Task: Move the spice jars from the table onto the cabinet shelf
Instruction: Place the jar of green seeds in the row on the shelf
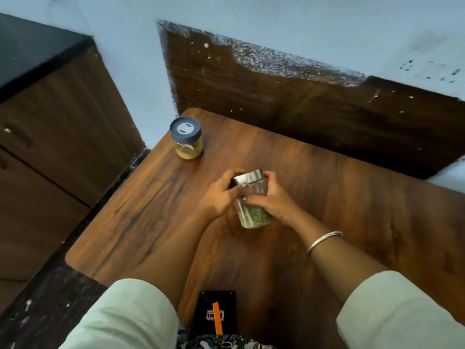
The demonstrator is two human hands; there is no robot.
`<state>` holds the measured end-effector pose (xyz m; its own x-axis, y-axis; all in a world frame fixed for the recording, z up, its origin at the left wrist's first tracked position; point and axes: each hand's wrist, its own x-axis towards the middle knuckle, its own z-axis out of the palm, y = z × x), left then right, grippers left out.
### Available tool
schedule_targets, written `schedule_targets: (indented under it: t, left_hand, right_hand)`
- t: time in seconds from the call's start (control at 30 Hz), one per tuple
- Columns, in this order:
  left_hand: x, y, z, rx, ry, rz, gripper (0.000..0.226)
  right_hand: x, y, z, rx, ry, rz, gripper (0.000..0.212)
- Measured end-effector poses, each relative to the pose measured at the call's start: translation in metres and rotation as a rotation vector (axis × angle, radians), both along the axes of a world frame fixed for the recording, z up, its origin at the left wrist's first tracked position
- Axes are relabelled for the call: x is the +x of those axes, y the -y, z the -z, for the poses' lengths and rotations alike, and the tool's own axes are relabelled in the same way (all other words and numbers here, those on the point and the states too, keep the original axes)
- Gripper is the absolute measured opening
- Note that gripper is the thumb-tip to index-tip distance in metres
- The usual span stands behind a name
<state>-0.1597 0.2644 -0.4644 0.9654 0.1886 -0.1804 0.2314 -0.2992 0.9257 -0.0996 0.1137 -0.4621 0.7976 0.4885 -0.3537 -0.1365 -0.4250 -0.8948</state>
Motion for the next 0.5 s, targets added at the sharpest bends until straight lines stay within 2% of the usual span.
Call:
schedule_targets:
  t: [0.13,0.2,0.3,0.43,0.5]
  left_hand:
    - [0.002,0.033,-0.019,0.033,0.047,0.072,0.047]
    - [-0.002,0.051,-0.032,-0.04,0.092,0.143,0.056]
    - [-0.008,0.077,-0.045,-0.225,0.08,0.266,0.071]
    - [-0.01,0.114,-0.054,-0.267,0.051,0.22,0.101]
    - [-0.008,0.128,-0.056,-0.313,0.071,0.232,0.103]
  right_hand:
    - [-0.01,0.027,-0.013,0.088,0.004,0.19,0.072]
    - [-0.014,0.042,-0.02,0.094,0.023,0.239,0.072]
    - [-0.02,0.065,-0.033,0.068,0.05,0.25,0.074]
    - [-0.031,0.107,-0.052,0.082,0.084,0.174,0.064]
    - [-0.035,0.13,-0.058,0.152,0.076,0.173,0.063]
